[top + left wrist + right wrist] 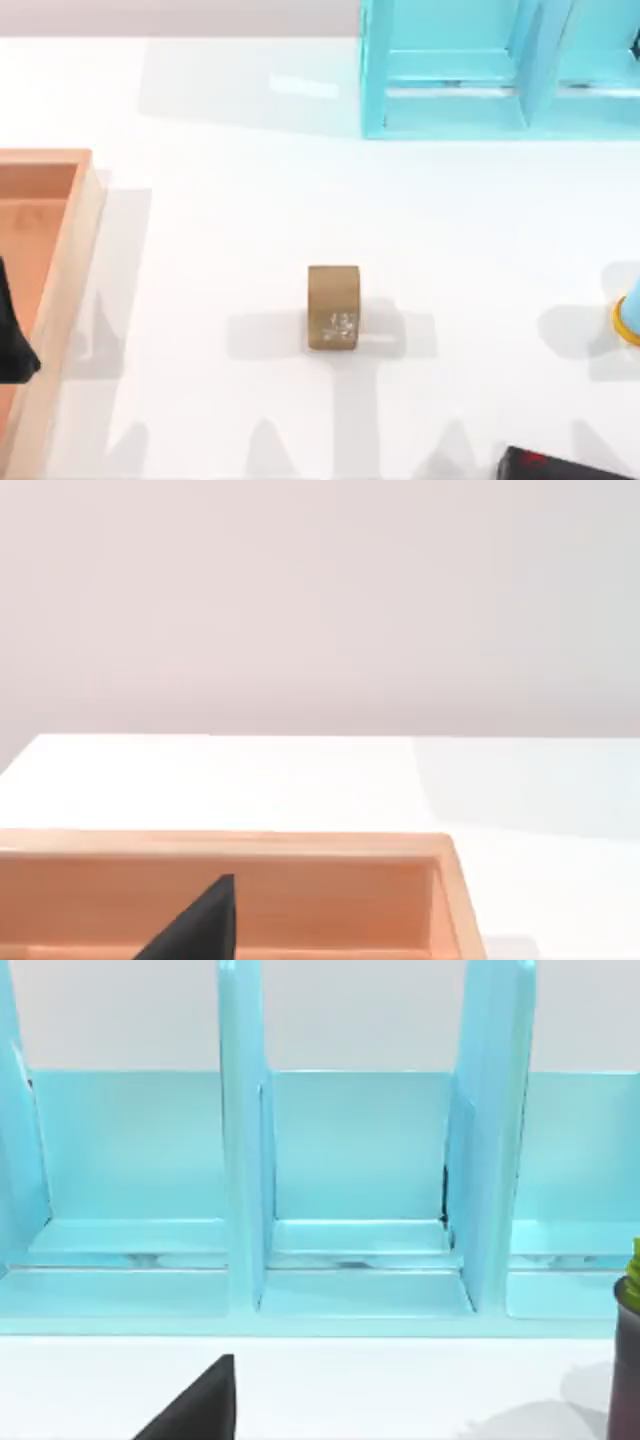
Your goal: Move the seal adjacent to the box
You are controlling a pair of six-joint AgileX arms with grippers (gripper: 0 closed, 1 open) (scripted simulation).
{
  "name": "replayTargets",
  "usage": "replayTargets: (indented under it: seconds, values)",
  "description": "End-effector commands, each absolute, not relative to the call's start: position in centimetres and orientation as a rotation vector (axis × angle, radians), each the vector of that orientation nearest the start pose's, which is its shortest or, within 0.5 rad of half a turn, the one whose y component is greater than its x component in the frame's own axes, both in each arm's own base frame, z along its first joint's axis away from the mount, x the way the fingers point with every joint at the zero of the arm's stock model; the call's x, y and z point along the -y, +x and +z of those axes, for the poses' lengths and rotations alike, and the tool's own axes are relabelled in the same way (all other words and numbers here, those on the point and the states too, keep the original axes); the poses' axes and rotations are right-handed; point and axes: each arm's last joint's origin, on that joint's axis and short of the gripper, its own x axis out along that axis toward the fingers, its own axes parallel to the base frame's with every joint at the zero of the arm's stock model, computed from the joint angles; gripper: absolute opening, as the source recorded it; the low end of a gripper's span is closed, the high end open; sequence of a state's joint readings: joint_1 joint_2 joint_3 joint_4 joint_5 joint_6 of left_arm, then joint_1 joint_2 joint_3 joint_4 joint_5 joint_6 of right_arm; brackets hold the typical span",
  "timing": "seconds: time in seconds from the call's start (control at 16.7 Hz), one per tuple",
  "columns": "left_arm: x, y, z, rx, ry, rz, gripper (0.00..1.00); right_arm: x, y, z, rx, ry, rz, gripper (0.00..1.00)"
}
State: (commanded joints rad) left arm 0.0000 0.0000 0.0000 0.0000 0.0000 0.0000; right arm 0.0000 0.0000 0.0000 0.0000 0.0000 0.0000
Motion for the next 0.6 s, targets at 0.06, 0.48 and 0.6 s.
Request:
replayTargets:
  seconds: [0.06, 0.48, 0.6]
  values:
    - [0.1, 10.6, 16.0, 0.000, 0.000, 0.000, 1.00, 0.1, 10.6, 16.0, 0.000, 0.000, 0.000, 1.00]
    - [0.8, 11.0, 19.2, -0.141, -0.060, -0.060, 1.00, 0.1, 10.6, 16.0, 0.000, 0.000, 0.000, 1.00]
    - [1.4, 11.7, 21.3, -0.238, -0.095, -0.096, 1.00, 0.1, 10.6, 16.0, 0.000, 0.000, 0.000, 1.00]
